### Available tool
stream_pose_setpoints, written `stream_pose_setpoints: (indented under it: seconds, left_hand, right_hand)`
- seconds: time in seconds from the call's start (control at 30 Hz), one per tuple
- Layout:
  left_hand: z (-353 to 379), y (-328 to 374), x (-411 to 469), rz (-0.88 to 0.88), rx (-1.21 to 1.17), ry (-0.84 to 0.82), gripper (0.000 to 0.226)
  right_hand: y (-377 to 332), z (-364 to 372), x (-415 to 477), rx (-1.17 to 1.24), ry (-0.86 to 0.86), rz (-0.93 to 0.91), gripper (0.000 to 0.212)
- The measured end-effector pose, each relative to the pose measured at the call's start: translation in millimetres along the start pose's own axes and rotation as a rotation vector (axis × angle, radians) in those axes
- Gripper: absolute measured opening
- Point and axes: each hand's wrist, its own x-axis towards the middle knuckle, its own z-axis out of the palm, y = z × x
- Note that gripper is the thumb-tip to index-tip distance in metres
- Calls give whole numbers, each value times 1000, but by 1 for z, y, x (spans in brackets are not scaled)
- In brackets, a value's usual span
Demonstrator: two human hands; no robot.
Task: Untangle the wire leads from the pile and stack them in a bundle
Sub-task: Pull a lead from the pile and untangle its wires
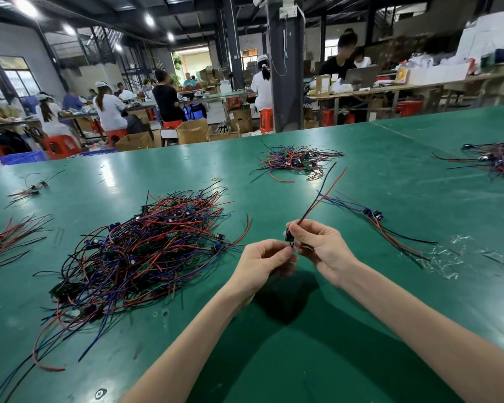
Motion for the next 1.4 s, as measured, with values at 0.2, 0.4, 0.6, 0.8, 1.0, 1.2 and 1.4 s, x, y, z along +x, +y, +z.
stream_pose_setpoints:
  seconds: [0.2,0.4,0.6,0.8,1.0,1.2,1.4]
  left_hand:
    - [-12,6,5,126,465,100,23]
    - [-14,6,3,131,583,93,24]
    - [-18,7,2,243,797,119,10]
    - [-21,7,3,244,825,137,9]
    - [-20,6,2,295,854,87,22]
    - [-23,6,2,356,895,78,17]
    - [-24,9,1,322,960,28,15]
  right_hand:
    - [3,0,1,-123,13,-47,5]
    - [4,1,1,-38,43,3,7]
    - [2,0,-1,-211,77,176,27]
    - [0,-2,-7,-909,238,-196,50]
    - [3,-7,-6,-1206,-166,-588,23]
    - [9,-7,-5,-1178,-291,-454,11]
    - [9,-9,-5,-1315,-215,-360,14]
